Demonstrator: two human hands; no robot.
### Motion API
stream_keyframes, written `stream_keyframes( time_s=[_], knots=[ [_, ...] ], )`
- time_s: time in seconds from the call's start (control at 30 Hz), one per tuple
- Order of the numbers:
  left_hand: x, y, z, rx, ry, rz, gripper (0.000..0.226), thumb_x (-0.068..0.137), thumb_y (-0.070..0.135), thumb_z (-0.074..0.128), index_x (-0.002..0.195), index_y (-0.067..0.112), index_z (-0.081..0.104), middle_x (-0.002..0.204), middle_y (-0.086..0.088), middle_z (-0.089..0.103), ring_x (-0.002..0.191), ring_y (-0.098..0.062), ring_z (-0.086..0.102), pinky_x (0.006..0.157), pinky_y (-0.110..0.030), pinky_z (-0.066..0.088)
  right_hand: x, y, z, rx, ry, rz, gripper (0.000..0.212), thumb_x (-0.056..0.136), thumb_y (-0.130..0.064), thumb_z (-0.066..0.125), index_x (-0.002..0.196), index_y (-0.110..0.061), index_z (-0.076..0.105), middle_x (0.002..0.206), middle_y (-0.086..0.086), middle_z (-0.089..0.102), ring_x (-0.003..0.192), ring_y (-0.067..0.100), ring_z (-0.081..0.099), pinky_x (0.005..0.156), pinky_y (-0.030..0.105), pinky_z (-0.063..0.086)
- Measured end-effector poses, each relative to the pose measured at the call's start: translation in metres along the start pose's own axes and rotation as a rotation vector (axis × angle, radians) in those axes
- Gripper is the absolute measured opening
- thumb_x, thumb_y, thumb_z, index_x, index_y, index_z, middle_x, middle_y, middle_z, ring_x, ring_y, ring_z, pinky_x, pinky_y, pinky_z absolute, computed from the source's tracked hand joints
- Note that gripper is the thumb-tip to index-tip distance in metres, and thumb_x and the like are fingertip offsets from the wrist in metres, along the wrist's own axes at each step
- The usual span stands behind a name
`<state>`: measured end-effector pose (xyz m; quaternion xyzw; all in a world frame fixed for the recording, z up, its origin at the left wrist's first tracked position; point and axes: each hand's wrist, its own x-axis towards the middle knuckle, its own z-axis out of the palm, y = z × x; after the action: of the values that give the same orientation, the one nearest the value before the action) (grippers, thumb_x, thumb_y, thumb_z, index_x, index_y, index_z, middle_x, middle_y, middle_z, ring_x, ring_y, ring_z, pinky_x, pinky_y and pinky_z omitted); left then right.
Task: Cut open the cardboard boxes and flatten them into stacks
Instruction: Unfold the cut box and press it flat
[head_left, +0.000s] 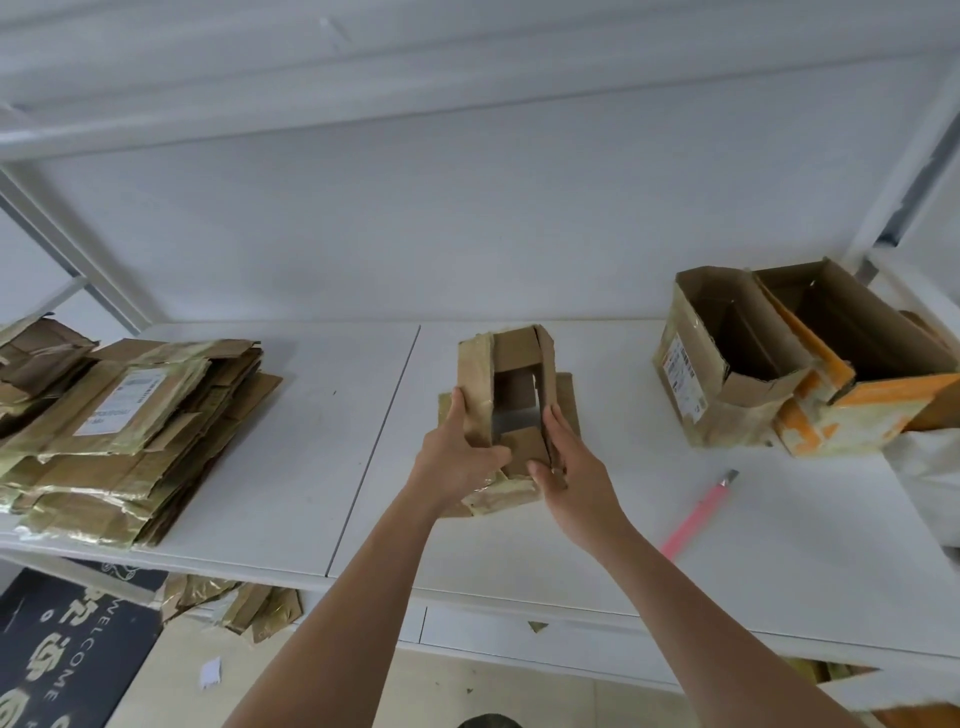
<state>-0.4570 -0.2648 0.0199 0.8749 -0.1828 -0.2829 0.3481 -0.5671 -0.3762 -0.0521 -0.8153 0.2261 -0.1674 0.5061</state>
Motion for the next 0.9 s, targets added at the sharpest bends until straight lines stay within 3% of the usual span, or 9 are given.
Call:
stream_keyframes(
  time_s=[0.1, 0.17, 0.23, 0.33, 0.53, 0.67, 0.73, 0.8, 0.9],
  knots=[
    [0.001, 0.001, -0.001, 0.035, -0.041, 0.006, 0.099, 0.083, 0.025, 0.064, 0.155, 0.037, -0.003, 0.122, -0.002, 0.056, 0.096, -0.018, 0.06, 0.076, -0.031, 0.051, 0.0, -0.001, 0.002, 0.048, -0.009, 0.024, 0.068, 0.098, -0.013, 0.055, 0.156, -0.022, 0.02, 0.162, -0.01, 0.017, 0.145, 0.007, 0.029, 0.095, -0.007, 0.026],
    [0.002, 0.003, -0.005, -0.013, -0.05, -0.009, 0.081, 0.086, 0.019, 0.059, 0.154, 0.031, 0.017, 0.115, -0.003, 0.06, 0.095, -0.023, 0.063, 0.072, -0.037, 0.056, 0.0, 0.001, -0.002, 0.054, -0.008, 0.045, 0.067, 0.099, -0.013, 0.054, 0.156, -0.022, 0.02, 0.159, -0.013, 0.022, 0.135, 0.006, 0.041, 0.091, -0.006, 0.031],
    [0.001, 0.003, -0.008, -0.161, -0.062, -0.06, 0.048, 0.091, 0.01, 0.053, 0.137, 0.019, 0.043, 0.106, -0.005, 0.064, 0.09, -0.027, 0.068, 0.073, -0.043, 0.061, 0.001, 0.003, -0.011, 0.075, -0.024, 0.089, 0.066, 0.1, -0.013, 0.053, 0.156, -0.022, 0.021, 0.146, -0.014, 0.034, 0.116, 0.001, 0.048, 0.08, -0.004, 0.038],
    [-0.003, -0.003, -0.012, -0.212, -0.039, -0.079, 0.027, 0.092, 0.006, 0.05, 0.114, 0.021, 0.051, 0.099, -0.005, 0.066, 0.086, -0.025, 0.07, 0.07, -0.038, 0.062, 0.004, 0.0, -0.014, 0.103, -0.089, 0.078, 0.065, 0.1, -0.011, 0.053, 0.155, -0.024, 0.022, 0.137, -0.017, 0.035, 0.11, -0.001, 0.048, 0.08, 0.0, 0.042],
    [-0.006, -0.011, -0.024, -0.305, -0.023, -0.065, 0.025, 0.088, -0.008, 0.049, 0.099, 0.013, 0.058, 0.096, -0.011, 0.067, 0.077, -0.026, 0.072, 0.061, -0.035, 0.061, 0.01, -0.006, -0.018, 0.063, -0.083, 0.03, 0.063, 0.094, -0.014, 0.063, 0.15, -0.021, 0.036, 0.146, -0.01, 0.039, 0.128, 0.005, 0.043, 0.095, 0.005, 0.037],
    [-0.007, -0.004, -0.021, -0.001, 0.212, 0.141, 0.025, 0.073, -0.01, 0.04, 0.079, 0.008, 0.056, 0.068, -0.005, 0.05, 0.06, -0.025, 0.048, 0.048, -0.035, 0.043, 0.02, -0.015, -0.032, -0.362, 0.205, -0.143, 0.032, 0.091, -0.021, 0.068, 0.12, -0.009, 0.066, 0.136, 0.006, 0.048, 0.124, 0.019, 0.05, 0.096, 0.016, 0.035],
    [-0.012, 0.003, -0.021, 0.211, 0.271, 0.256, 0.048, 0.073, -0.007, 0.037, 0.099, 0.024, 0.063, 0.07, -0.002, 0.054, 0.06, -0.023, 0.049, 0.047, -0.028, 0.035, 0.028, -0.025, -0.041, -0.486, 0.386, -0.23, 0.032, 0.085, -0.023, 0.074, 0.111, -0.006, 0.064, 0.135, 0.011, 0.047, 0.122, 0.025, 0.05, 0.091, 0.027, 0.046],
    [-0.014, 0.011, -0.023, 0.366, 0.26, 0.318, 0.071, 0.079, -0.003, 0.037, 0.129, 0.044, 0.056, 0.086, -0.001, 0.064, 0.069, -0.022, 0.058, 0.048, -0.027, 0.041, 0.034, -0.029, -0.05, -0.511, 0.471, -0.261, 0.06, 0.075, -0.026, 0.083, 0.122, -0.006, 0.052, 0.136, 0.015, 0.044, 0.122, 0.029, 0.05, 0.087, 0.033, 0.053],
    [-0.011, 0.014, -0.019, 0.431, 0.151, 0.386, 0.071, 0.085, -0.002, 0.04, 0.135, 0.048, 0.051, 0.1, 0.005, 0.066, 0.073, -0.016, 0.059, 0.055, -0.031, 0.049, 0.036, -0.026, -0.057, -0.626, 0.423, -0.188, 0.084, 0.073, -0.034, 0.085, 0.138, -0.013, 0.037, 0.134, 0.016, 0.048, 0.12, 0.032, 0.054, 0.091, 0.044, 0.055]
  ],
)
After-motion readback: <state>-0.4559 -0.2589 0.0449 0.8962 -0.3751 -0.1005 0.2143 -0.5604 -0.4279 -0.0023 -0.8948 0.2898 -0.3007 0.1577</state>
